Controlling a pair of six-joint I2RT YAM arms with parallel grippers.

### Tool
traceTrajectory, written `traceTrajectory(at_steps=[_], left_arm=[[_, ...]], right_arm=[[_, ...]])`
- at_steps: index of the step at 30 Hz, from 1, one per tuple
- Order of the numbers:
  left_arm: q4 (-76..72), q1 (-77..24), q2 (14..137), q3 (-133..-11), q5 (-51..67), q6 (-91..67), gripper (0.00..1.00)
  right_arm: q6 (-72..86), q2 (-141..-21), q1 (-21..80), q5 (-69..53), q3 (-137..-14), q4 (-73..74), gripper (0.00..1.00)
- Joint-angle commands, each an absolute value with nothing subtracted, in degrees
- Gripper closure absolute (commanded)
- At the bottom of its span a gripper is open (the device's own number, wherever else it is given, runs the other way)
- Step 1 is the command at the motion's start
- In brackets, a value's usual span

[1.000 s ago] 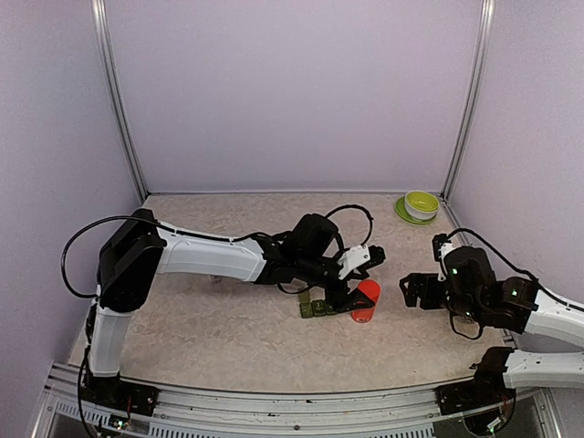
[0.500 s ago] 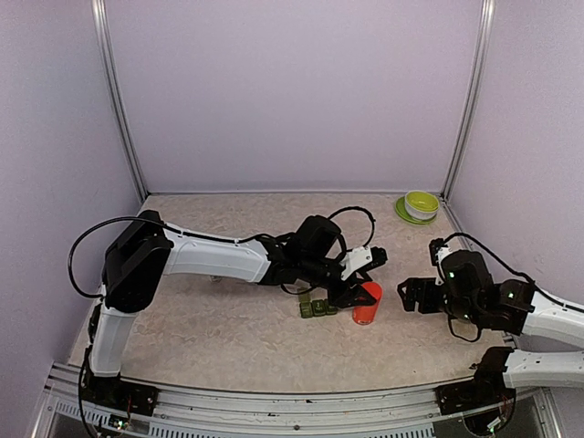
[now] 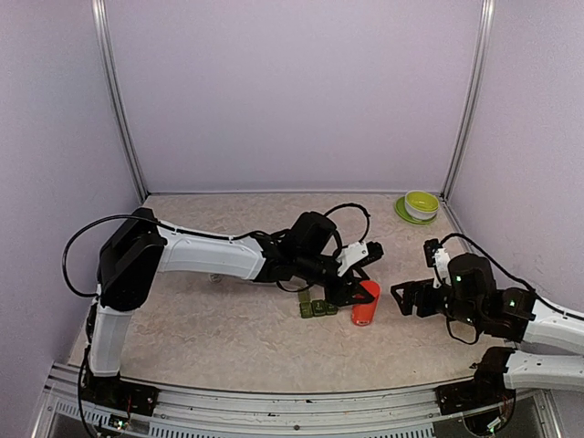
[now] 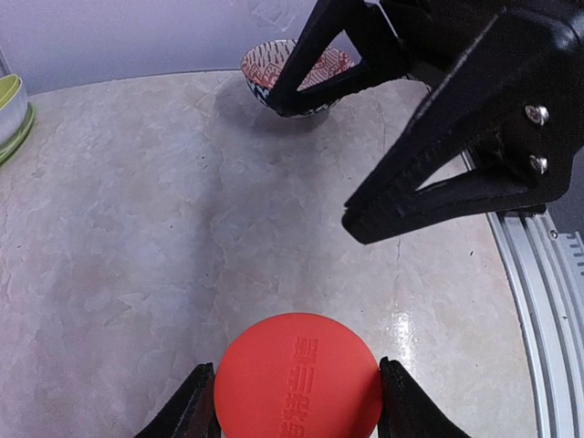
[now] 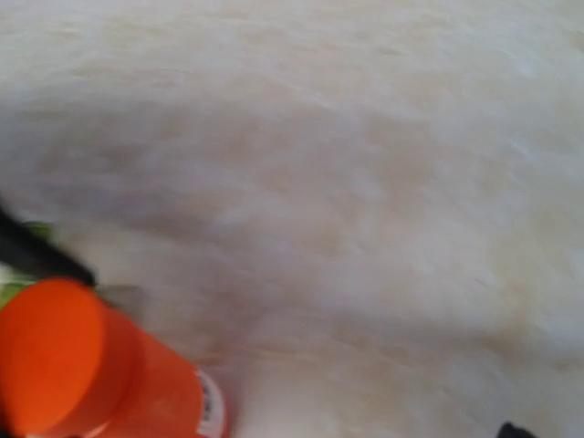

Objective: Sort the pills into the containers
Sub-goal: Pick up the pill bottle from the center of the board, then pass from the left arm to the right

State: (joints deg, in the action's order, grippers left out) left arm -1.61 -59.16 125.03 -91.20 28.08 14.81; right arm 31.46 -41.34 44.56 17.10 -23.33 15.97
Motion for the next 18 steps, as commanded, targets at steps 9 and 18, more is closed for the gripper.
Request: traceTrajectory(at_steps=[9, 18], left_arm=[[-11.12, -57.66, 106.36, -80.23, 32.94, 6.63, 0.7], [-18.76, -57.86, 98.65, -73.26, 36.79, 0.71, 0.69]], right_arm=[[17.89, -27.12, 44.08, -10.54, -11.46, -11.7, 0.03], [13.99, -29.26, 44.05, -20.01, -7.68, -25.38, 0.04]])
